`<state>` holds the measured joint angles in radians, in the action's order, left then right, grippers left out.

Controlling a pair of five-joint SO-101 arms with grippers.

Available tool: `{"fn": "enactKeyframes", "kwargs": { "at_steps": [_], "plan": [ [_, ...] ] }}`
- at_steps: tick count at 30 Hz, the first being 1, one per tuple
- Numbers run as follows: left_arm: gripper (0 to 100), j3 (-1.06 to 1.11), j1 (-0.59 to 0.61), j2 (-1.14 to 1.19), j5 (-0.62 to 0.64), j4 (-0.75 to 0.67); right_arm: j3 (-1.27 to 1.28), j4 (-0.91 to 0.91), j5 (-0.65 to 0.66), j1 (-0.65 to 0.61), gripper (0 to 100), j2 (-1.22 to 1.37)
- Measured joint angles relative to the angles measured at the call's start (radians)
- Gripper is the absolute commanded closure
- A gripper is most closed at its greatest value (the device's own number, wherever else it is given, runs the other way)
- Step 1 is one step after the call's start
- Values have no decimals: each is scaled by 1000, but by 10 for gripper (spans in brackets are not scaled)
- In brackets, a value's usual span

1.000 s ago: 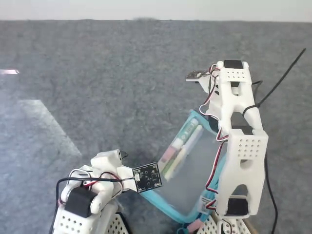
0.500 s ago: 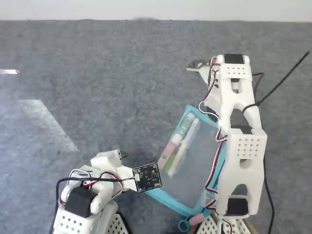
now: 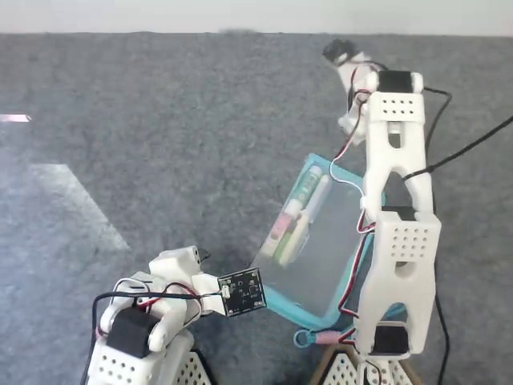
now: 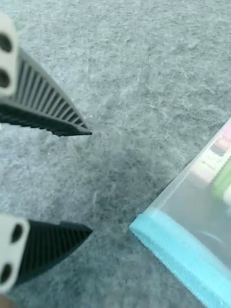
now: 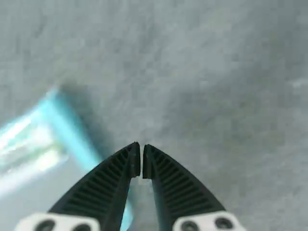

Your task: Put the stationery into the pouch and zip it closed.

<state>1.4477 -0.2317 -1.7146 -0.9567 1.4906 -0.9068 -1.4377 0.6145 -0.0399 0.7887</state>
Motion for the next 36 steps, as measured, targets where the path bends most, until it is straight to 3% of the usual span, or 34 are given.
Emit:
{"fn": "enactKeyframes", "kwargs": {
  "at_steps": [3, 5, 10, 15, 32, 36],
  "plan": [
    [724, 0, 0, 0, 0, 0, -2, 54, -3, 18, 991, 0],
    [724, 0, 0, 0, 0, 0, -3, -25, 11, 18, 983, 0],
    [724, 0, 0, 0, 0, -12, -3, -301, 166, -55, 856, 11],
    [724, 17, 0, 0, 0, -15, -5, -315, 184, -57, 767, 89],
    [724, 40, 0, 0, 0, -15, -46, -315, 285, -66, 768, 238],
    [724, 40, 0, 0, 0, -15, -51, -318, 285, -63, 878, 244]
  ]
}}
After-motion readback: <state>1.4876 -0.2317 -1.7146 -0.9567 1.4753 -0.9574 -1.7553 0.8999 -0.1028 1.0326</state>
